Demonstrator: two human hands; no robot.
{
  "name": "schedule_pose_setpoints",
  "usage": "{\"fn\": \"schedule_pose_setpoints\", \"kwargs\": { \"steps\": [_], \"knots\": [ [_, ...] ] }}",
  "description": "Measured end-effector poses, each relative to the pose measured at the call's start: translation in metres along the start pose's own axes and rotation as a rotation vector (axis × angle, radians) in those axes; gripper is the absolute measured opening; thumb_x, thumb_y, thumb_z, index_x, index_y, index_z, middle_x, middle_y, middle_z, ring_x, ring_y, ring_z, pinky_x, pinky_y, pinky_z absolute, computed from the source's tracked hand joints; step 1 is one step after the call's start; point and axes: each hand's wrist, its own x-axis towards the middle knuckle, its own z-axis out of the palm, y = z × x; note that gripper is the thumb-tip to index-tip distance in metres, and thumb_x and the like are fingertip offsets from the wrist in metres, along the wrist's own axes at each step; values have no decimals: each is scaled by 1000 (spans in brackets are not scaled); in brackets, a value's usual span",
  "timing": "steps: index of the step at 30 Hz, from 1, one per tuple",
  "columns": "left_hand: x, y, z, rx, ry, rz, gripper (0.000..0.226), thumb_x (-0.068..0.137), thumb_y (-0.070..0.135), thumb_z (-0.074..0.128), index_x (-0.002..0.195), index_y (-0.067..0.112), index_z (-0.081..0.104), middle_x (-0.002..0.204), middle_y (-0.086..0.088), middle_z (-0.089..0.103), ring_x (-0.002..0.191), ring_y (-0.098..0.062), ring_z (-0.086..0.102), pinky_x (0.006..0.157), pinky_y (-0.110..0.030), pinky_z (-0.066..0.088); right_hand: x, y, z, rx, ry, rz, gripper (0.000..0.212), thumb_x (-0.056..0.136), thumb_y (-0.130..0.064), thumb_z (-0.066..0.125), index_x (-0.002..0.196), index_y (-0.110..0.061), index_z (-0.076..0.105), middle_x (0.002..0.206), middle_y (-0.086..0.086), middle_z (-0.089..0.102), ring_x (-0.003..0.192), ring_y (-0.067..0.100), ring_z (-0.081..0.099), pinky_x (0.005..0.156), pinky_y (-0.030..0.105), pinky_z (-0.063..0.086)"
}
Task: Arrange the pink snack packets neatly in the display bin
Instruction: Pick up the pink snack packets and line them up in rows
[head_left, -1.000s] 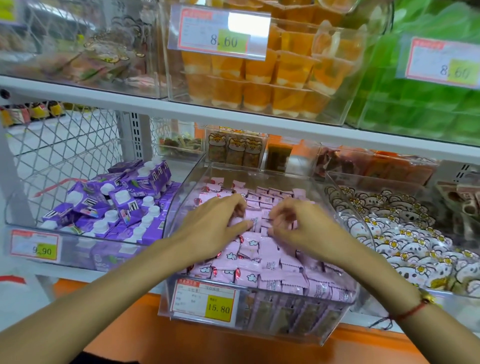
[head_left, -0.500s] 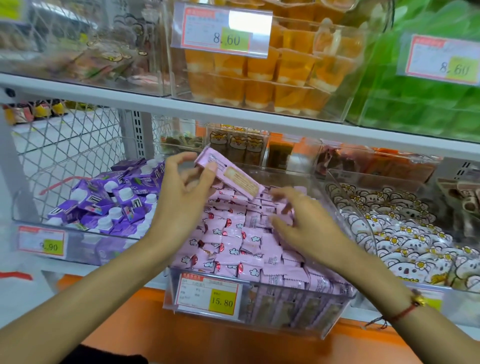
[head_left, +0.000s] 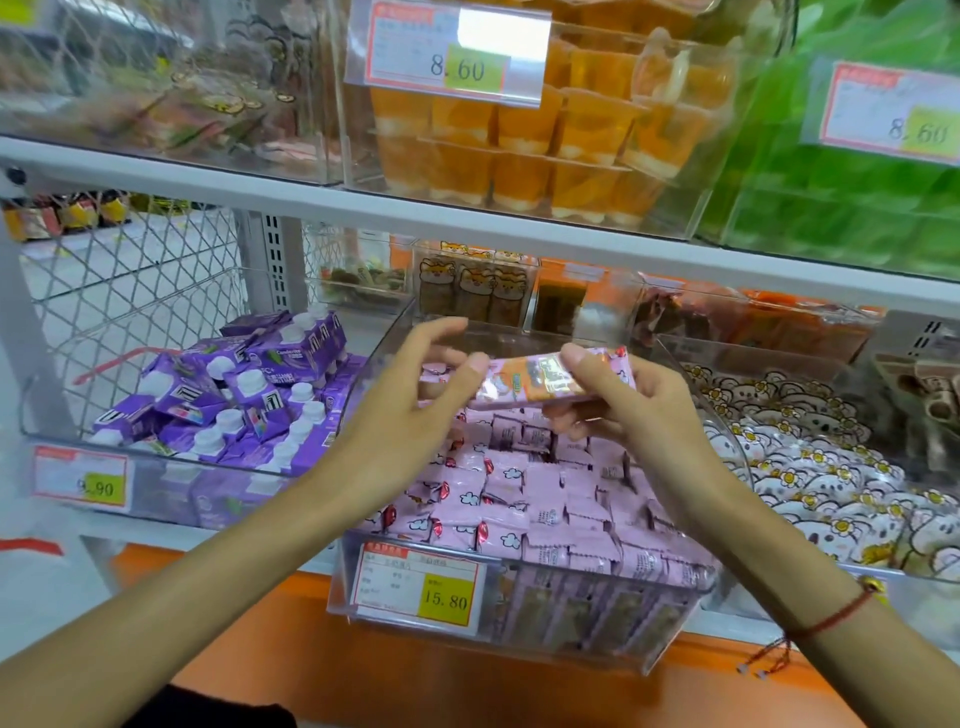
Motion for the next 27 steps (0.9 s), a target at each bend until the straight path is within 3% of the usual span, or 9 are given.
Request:
{"fn": "schedule_pose_setpoints", "kwargs": {
  "steps": [3, 6, 10, 14, 17, 21, 22, 25, 27],
  "knots": [
    [2, 0, 2, -8, -59, 57, 22, 90, 34, 55, 112, 32, 61, 103, 21, 64, 90, 1, 64, 73, -25, 57, 1, 3, 0, 27, 7, 13, 35, 79, -40, 64, 87, -7, 71, 75, 13, 73, 62, 16, 66, 56, 19, 51],
    [5, -4, 4, -36, -32, 65, 13, 89, 29, 60, 101, 35, 62, 98, 20, 66, 85, 1, 66, 69, -14, 53, 1, 5, -1, 61, -21, 19, 34, 78, -40, 66, 100, -14, 68, 87, 8, 73, 74, 19, 70, 64, 22, 53],
    [5, -8, 7, -29, 9, 46, 10, 86, 33, 62, 95, 33, 59, 102, 18, 64, 78, 4, 64, 65, -15, 53, 4, 9, 0, 176, -42, 64, 28, 85, -28, 63, 109, -13, 63, 99, 5, 72, 86, 18, 69, 70, 22, 54],
    [2, -14, 8, 140, -95, 14, 27, 85, 42, 58, 107, 33, 46, 111, 20, 54, 95, 6, 57, 73, -10, 47, 8, 11, -3, 308, 104, 199, 19, 91, -18, 59, 102, -5, 66, 88, 2, 74, 86, 11, 69, 77, 20, 56],
    [1, -20, 0, 513, -197, 54, 43, 92, 43, 50, 130, 26, 40, 124, 12, 51, 113, -3, 49, 92, -25, 44, 12, 13, -7, 349, 305, 315, 31, 92, -14, 59, 120, -2, 51, 80, 3, 73, 85, 13, 71, 88, 27, 55],
    [-2, -21, -2, 829, -424, 105, 42, 99, 46, 35, 136, 30, 45, 137, 15, 46, 126, -6, 38, 101, -37, 40, 8, 18, 1, 167, 318, 269, 33, 93, -10, 57, 115, -21, 35, 89, 3, 63, 74, 11, 69, 68, 17, 57],
    [-2, -20, -2, 857, -448, 102, 41, 99, 45, 33, 134, 30, 48, 137, 17, 45, 127, -6, 36, 101, -38, 39, 6, 21, 5, 88, 288, 246, 30, 93, -10, 57, 111, -22, 36, 92, 6, 64, 74, 13, 69, 70, 22, 58],
    [0, -18, -1, 878, -448, 75, 39, 99, 45, 35, 131, 30, 51, 136, 17, 44, 126, -8, 36, 101, -40, 39, 4, 25, 8, -220, 211, 175, 20, 94, -14, 55, 107, -20, 40, 83, 3, 63, 86, 33, 67, 84, 53, 52],
    [1, -17, -1, 884, -445, 61, 40, 98, 46, 37, 133, 31, 50, 138, 17, 44, 126, -9, 36, 102, -40, 38, 7, 19, 3, -403, 131, 118, 19, 94, -14, 55, 108, -13, 42, 85, 1, 62, 90, 33, 65, 85, 53, 50]
  ]
}}
